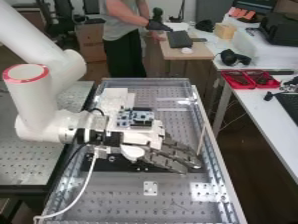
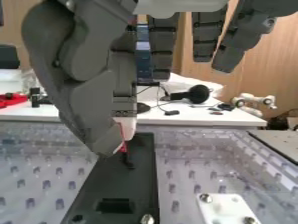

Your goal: Grab the pcb board and place it in the clear container

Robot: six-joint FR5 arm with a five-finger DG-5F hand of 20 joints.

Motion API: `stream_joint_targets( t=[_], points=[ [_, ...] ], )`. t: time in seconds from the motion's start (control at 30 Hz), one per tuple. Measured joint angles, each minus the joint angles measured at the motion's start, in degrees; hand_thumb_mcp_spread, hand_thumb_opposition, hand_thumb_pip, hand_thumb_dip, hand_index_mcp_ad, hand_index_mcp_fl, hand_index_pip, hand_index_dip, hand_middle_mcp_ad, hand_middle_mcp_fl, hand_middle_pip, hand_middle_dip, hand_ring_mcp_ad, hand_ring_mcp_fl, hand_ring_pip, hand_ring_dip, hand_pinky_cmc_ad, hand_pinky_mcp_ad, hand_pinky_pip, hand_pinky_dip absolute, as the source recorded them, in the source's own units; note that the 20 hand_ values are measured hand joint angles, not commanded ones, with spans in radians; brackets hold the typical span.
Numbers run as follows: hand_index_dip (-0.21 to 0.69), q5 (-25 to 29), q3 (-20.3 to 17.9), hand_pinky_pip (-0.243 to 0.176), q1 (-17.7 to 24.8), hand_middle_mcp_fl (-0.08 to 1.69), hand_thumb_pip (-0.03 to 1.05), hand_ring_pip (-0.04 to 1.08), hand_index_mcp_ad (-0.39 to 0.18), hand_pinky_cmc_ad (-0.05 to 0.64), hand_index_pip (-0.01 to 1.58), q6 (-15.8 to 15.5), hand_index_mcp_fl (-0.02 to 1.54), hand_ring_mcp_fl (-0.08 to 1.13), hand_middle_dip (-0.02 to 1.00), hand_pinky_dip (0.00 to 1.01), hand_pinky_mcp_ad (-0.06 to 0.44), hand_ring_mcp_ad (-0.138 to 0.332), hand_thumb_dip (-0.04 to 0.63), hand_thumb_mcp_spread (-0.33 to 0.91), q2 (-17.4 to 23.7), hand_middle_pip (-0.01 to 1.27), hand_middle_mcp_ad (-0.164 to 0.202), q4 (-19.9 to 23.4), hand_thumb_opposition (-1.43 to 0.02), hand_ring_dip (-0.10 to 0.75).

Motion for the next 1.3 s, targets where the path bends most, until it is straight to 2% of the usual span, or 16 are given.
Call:
stream_joint_targets(
  t=[0.3,0.37,0.4,0.43,0.47,0.67,0.83,0.9,1.03,1.1,1.3],
  points=[
    [-0.037,4.5,-5.3,-0.058,2.8,0.21,0.64,0.10,-0.133,0.316,1.49,3.6,0.58,0.01,0.14,0.33,0.199,0.225,0.237,0.46,8.0,0.13,0.075,1.1,-0.95,0.035],
    [-0.037,6.4,-7.2,-0.061,5.0,0.21,0.64,0.10,-0.133,0.316,1.49,4.8,0.58,0.01,0.14,0.33,0.195,0.227,0.237,0.46,10.5,0.13,0.073,1.4,-0.95,0.037],
    [-0.037,7.4,-8.1,-0.047,6.4,0.21,0.64,0.10,-0.133,0.316,1.49,5.3,0.58,0.01,0.14,0.33,0.199,0.227,0.237,0.46,11.7,0.13,0.075,1.5,-0.95,0.037],
    [-0.037,7.7,-8.4,-0.044,6.8,0.21,0.64,0.10,-0.133,0.316,1.49,5.5,0.58,0.01,0.14,0.33,0.195,0.222,0.237,0.46,12.1,0.13,0.066,1.5,-0.95,0.037],
    [-0.037,8.5,-9.1,-0.044,8.1,0.21,0.64,0.10,-0.133,0.318,1.49,5.9,0.58,0.01,0.14,0.33,0.199,0.227,0.237,0.46,13.0,0.13,0.075,1.7,-0.95,0.037],
    [-0.033,12.9,-10.6,-0.044,14.7,0.20,0.64,0.10,-0.133,0.318,1.48,7.9,0.58,0.02,0.14,0.32,0.199,0.225,0.237,0.46,15.7,0.13,0.073,2.5,-0.95,0.037],
    [-0.033,17.0,-10.2,-0.044,20.3,0.21,0.65,0.10,-0.133,0.318,1.48,9.5,0.59,0.02,0.14,0.32,0.197,0.230,0.237,0.46,15.9,0.13,0.075,3.2,-0.95,0.037],
    [-0.033,18.9,-9.4,-0.044,23.1,0.21,0.60,0.10,-0.133,0.318,1.46,10.3,0.58,0.02,0.14,0.32,0.197,0.227,0.237,0.49,15.4,0.13,0.075,3.5,-0.94,0.035],
    [-0.031,21.6,-7.3,-0.044,27.1,0.20,0.60,0.10,-0.133,0.316,1.46,11.6,0.58,0.02,0.14,0.32,0.197,0.225,0.237,0.50,13.8,0.12,0.077,3.7,-0.95,0.037],
    [-0.031,23.6,-5.1,-0.044,30.3,0.20,0.60,0.10,-0.133,0.316,1.46,12.6,0.58,0.02,0.14,0.32,0.195,0.222,0.237,0.50,11.7,0.13,0.073,3.8,-0.95,0.037],
    [-0.031,27.9,0.6,-0.045,35.9,0.21,0.60,0.10,-0.133,0.316,1.46,14.8,0.58,0.02,0.14,0.32,0.199,0.211,0.237,0.51,5.7,0.13,0.072,3.6,-0.95,0.035]
  ],
)
